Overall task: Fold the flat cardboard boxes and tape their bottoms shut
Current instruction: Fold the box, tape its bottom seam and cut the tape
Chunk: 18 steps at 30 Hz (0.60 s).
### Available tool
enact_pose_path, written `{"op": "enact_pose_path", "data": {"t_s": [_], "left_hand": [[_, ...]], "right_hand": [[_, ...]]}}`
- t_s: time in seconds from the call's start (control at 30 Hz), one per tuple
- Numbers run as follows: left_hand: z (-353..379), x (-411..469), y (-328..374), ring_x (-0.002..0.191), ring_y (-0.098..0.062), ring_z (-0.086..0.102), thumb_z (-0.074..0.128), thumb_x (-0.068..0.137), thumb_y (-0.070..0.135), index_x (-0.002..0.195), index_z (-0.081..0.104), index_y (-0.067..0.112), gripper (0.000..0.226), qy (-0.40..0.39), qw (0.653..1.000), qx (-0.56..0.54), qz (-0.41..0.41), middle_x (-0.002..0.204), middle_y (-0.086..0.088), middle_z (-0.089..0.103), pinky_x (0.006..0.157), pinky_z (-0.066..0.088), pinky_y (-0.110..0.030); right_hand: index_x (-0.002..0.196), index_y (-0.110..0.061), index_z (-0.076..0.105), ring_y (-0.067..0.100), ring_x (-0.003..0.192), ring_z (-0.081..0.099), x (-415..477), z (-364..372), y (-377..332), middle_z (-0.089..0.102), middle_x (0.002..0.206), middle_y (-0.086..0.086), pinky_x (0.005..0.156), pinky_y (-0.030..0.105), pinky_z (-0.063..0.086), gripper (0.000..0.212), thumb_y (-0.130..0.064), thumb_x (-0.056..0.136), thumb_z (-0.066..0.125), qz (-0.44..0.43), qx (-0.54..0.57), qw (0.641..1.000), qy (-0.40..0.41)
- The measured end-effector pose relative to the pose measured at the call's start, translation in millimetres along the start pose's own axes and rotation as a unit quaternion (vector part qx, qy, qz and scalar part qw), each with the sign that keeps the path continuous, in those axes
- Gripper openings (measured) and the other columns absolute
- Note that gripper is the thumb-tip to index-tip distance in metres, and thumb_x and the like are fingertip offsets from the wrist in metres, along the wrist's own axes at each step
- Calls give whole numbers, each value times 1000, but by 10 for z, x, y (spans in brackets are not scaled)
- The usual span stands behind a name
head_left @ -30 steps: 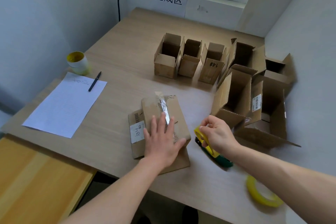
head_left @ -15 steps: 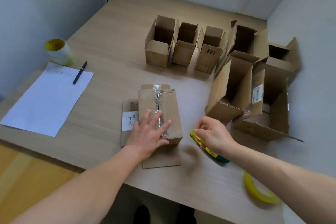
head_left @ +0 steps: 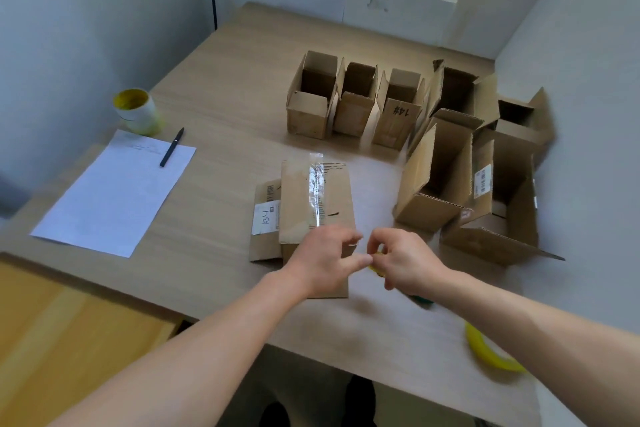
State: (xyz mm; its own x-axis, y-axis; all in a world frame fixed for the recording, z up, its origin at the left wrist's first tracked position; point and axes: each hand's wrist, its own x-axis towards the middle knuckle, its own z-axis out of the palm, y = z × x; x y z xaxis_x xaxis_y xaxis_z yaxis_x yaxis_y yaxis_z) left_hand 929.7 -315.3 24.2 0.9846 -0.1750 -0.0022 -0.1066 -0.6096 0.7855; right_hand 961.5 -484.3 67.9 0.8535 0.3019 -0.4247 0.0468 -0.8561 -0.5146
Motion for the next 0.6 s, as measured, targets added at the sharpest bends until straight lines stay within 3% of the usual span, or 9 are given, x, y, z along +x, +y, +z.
{"op": "enact_pose_path", "data": {"t_s": [0.07,0.13,0.3,0.33,0.43,0.5,0.57,0.6], "left_hand": [[19,-78,71,76,-9,62,73,86,24,92,78,14,12,19,998,-52,-31,80,4,70,71,48,-26],[28,-155,107,67,-1,58,72,87,20,86,79,17,8,51,994,-83,-56,71,13,66,64,41,-17],[89,-435,72,70,-10,59,66,90,21,79,73,16,14,89,994,-48,-38,73,6,68,66,48,-32],[92,-491,30,70,-11,58,64,91,22,78,70,16,16,103,993,-36,-34,73,6,66,64,48,-33],[70,-651,-119,67,-10,54,59,91,25,78,64,15,17,118,992,-24,-35,70,10,59,60,45,-34],[50,-737,-179,66,-10,53,56,91,25,77,61,15,18,122,991,-28,-38,68,12,56,59,43,-32],[-21,-769,-218,66,-8,53,56,93,21,76,59,17,18,139,988,-38,-60,67,12,55,57,40,-23],[-69,-760,-244,66,-6,53,57,95,17,76,58,19,19,147,986,-35,-73,68,12,56,56,38,-16]], "right_hand": [[78,-24,59,19,50,68,-77,21,-51,67,79,8,60,49,60,11,-23,89,61,-7,13,1000,-4],[77,-24,60,20,51,68,-151,36,-99,67,79,10,57,52,59,11,-23,88,62,-11,31,999,-6],[87,-28,61,20,56,69,-295,127,-125,69,80,7,62,45,60,5,-25,90,64,-46,47,996,-52],[97,-29,61,20,60,69,-317,133,-112,70,82,9,63,40,59,9,-24,91,65,-49,70,993,-84],[132,-34,49,26,79,70,-359,77,6,72,95,17,78,34,58,48,-23,88,66,-45,167,968,-184],[136,-34,48,29,88,70,-352,-1,69,71,101,20,84,32,56,58,-26,80,63,-36,207,954,-213],[133,-32,51,19,78,71,-320,-55,84,71,93,13,72,22,56,51,-27,85,65,-37,161,967,-196],[132,-35,51,12,74,69,-296,-94,69,70,91,4,64,16,52,45,-32,90,66,-46,69,983,-167]]}}
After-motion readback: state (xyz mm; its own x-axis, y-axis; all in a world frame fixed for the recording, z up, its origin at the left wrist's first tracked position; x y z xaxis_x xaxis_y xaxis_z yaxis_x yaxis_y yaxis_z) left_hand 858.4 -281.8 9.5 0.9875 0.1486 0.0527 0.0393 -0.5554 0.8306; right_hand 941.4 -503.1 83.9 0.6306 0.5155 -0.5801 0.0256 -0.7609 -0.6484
